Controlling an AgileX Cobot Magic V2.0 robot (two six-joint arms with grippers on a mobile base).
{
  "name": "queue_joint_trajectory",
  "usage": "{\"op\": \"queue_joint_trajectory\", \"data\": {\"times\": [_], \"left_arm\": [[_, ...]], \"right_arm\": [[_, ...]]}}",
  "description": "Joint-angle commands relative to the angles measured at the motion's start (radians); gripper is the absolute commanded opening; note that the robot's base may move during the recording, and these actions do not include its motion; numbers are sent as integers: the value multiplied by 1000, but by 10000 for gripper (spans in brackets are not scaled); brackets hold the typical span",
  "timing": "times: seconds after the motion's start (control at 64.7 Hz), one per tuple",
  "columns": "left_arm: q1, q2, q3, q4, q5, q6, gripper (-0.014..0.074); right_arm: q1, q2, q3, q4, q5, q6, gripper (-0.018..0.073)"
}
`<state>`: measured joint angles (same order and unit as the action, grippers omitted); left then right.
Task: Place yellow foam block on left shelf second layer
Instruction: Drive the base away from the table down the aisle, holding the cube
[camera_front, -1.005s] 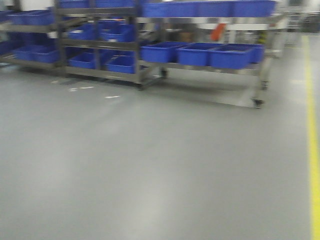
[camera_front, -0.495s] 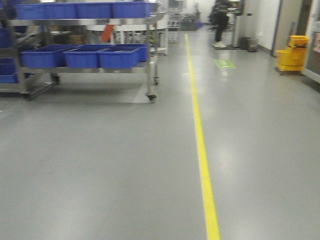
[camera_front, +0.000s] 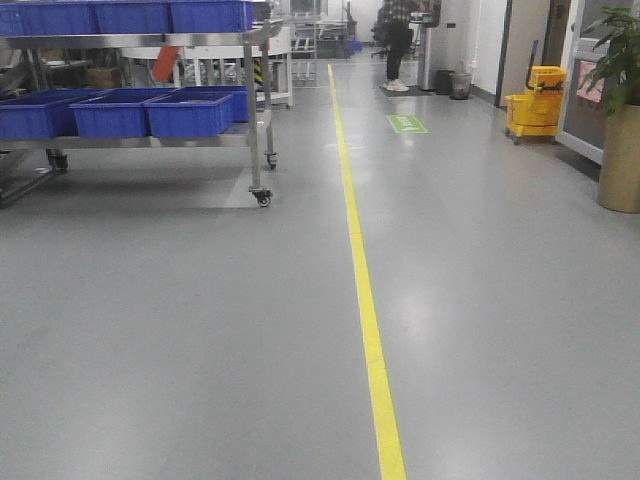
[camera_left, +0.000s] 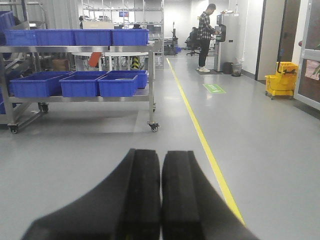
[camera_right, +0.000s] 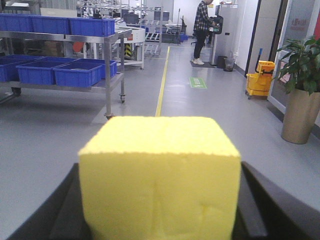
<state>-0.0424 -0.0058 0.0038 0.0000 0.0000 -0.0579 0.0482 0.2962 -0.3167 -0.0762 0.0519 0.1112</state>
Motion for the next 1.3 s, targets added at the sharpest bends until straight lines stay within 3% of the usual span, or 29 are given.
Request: {"op": "queue_joint_trajectory", "data": {"times": [0.0, 1.284], "left_arm": [[0, -21, 27, -6, -81, -3, 124], [0, -21, 27, -6, -81, -3, 124]], "right_arm": [[-8, 9, -29, -10, -93, -7, 425], [-8, 9, -29, -10, -93, -7, 425]]}}
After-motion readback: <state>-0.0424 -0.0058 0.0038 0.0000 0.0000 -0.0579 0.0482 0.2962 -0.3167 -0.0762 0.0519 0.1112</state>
